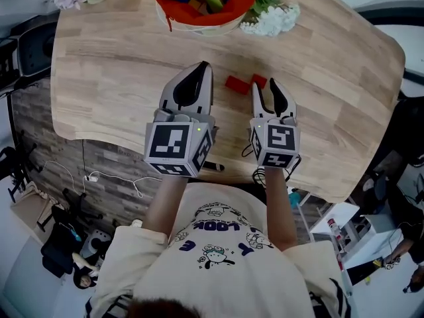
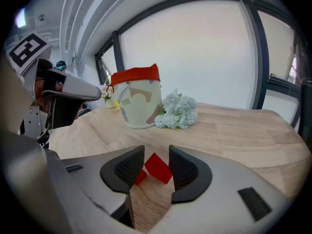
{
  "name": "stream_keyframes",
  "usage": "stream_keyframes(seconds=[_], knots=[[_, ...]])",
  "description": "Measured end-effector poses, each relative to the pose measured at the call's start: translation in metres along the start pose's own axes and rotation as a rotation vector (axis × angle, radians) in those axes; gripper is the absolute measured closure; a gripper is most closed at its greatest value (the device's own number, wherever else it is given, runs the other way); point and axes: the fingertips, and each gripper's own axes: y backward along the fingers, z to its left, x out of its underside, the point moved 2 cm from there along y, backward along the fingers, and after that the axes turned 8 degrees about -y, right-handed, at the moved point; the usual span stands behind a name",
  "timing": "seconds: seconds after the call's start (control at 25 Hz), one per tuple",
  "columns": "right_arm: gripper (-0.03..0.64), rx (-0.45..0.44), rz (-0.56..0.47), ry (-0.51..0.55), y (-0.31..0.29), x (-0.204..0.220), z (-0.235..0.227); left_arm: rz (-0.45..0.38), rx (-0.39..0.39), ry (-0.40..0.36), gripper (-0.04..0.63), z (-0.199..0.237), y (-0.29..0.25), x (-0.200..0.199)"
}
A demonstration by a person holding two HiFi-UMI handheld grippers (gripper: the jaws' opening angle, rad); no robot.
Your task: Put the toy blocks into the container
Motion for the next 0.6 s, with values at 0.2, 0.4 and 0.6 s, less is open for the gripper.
stream_keyframes(seconds=[0.2, 0.4, 0.6], knots=[[0.430, -0.001, 0.027, 0.019, -0.007, 0.006, -0.001, 0.015, -0.003, 0.016, 0.563, 0.004, -0.003, 0.005], [0.428, -0.005, 0.055, 0.033, -0.014, 0.011, -0.003, 0.026, -0.009, 0.027, 0.563, 0.007, -0.007, 0.010], [0.428, -0.020, 0.075, 0.050, -0.020, 0.016, -0.005, 0.036, -0.016, 0.035, 0.563, 0.010, -0.009, 0.014]])
